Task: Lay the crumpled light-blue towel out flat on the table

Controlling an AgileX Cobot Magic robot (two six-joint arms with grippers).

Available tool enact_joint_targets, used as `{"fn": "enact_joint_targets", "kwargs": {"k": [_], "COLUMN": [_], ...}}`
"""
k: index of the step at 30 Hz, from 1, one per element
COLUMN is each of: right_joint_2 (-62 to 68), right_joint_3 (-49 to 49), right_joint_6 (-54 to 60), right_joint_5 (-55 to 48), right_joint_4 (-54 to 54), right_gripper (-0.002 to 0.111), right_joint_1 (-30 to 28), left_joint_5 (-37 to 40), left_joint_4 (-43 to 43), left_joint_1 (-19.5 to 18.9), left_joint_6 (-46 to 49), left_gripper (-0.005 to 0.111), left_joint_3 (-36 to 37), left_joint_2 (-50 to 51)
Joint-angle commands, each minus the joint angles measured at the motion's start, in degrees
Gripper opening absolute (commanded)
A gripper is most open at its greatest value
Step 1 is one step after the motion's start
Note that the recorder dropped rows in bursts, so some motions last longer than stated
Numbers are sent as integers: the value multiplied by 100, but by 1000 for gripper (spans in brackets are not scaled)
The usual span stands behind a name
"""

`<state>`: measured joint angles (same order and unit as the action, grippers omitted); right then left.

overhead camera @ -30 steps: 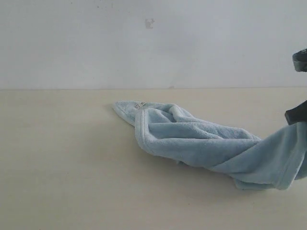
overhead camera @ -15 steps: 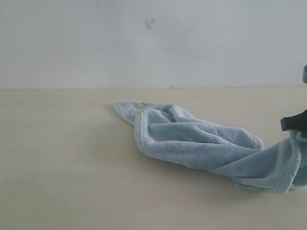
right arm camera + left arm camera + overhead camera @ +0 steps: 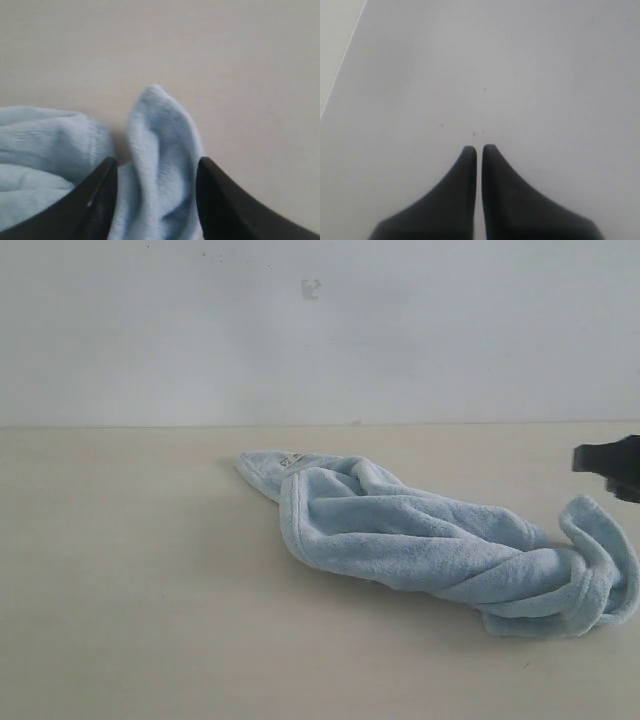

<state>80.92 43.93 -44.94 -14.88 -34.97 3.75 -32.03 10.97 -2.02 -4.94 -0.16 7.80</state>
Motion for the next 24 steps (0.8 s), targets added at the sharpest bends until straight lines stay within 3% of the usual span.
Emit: {"fn": "enact_joint_targets", "kwargs": {"k": [1,3,6,8,11,14,16,20,24], "right_joint_2": [-29,-29,-19,-19,-19,42,196,610,1056], "right_joint_3": [4,15,64,143,264,264,264,264,264], "right_joint_6": [944,1084,798,1010,2085,4192,5161,5530,6272], "right_joint_5": [496,179,-553,-1317,-2024,-2301,-2462,-2623,-2514], "right_joint_4": [68,124,254,400,1449,3690,4906,5443,5941], "right_gripper": [47,47,47,47,47,47,47,47,47], "right_joint_1": [824,1238,1310,1093,618,135,-218,-754,-778], "left_joint_5": [-71,-71,134,848,1703,1226,400,-1293,-1618], "left_joint_4": [-249,-1441,-4308,-6137,-8114,-10708,-11091,-11091,-11083], "left_joint_1": [-16,-16,9,153,294,294,294,257,257], "left_joint_6": [68,68,-597,-2523,-5942,-8767,-9674,-9340,-8526], "left_gripper": [4,4,4,4,4,4,4,4,4], "left_joint_3": [-268,-667,-1416,-1881,-2321,-2820,-3111,-3403,-3509], "left_joint_2": [1612,2602,4220,5158,6256,6843,7129,7624,7771]}}
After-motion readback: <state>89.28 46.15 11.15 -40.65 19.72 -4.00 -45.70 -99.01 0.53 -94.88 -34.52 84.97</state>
